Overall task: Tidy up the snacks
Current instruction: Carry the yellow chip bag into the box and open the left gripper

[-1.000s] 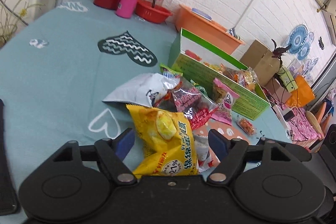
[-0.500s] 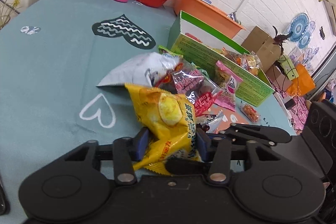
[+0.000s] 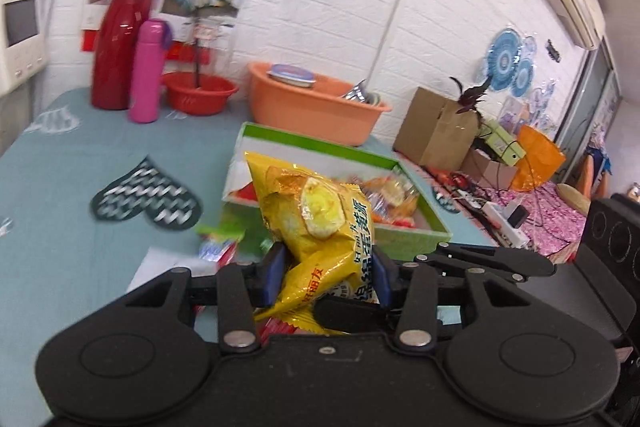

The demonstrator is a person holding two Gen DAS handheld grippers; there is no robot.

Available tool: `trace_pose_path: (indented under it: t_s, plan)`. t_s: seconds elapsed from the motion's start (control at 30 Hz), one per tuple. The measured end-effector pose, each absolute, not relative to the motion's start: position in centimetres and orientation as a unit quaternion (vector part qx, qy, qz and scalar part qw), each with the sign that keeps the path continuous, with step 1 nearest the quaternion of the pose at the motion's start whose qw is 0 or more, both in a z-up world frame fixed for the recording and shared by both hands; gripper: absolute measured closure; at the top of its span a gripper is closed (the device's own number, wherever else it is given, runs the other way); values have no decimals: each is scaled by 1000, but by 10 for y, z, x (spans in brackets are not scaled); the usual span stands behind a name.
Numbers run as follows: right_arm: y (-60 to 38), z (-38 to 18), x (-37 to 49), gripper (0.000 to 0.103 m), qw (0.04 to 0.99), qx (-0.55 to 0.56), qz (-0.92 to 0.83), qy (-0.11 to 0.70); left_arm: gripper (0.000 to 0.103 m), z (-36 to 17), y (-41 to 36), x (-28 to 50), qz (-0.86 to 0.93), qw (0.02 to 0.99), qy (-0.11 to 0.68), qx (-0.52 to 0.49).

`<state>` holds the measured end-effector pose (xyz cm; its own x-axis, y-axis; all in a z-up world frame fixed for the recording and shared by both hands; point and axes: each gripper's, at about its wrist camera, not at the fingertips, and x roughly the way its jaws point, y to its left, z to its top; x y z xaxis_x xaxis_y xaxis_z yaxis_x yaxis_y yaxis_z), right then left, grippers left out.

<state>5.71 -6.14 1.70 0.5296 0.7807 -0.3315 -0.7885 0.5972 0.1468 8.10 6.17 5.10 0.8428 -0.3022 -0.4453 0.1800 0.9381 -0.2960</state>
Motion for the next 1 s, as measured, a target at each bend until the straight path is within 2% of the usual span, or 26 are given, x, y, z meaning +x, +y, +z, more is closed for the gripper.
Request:
trace_pose_path:
  t_s: [0.47, 0.73, 0.8, 0.83, 0.87, 0.9, 0.93, 1.0]
  plan:
    - [-100, 18, 149, 35, 925, 11, 338, 175, 48, 45, 29, 211, -180, 944, 255, -108]
    - [-102, 0, 183, 35, 925, 23, 321, 202, 48, 28, 34, 249, -180, 935, 284, -116]
    - [-99, -3, 189, 34, 925, 17, 320, 204, 45, 25, 35, 255, -176, 934, 290, -113]
    - [-96, -5, 190, 33, 925, 10, 320, 204, 36, 22, 36, 257, -173, 933, 294, -112]
    - [-93, -8, 192, 30, 925, 0, 319, 206, 8, 19, 37, 258, -165, 934, 297, -110]
    - [-89, -10, 194, 13, 925, -13, 316, 208, 0, 17, 37, 259, -155, 935, 299, -107]
    - [-87, -13, 194, 1, 927, -23, 311, 208, 0, 16, 38, 257, -142, 938, 298, -104]
    - [-84, -16, 193, 0, 932, -40, 303, 196, 0, 14, 40, 253, -125, 944, 289, -96]
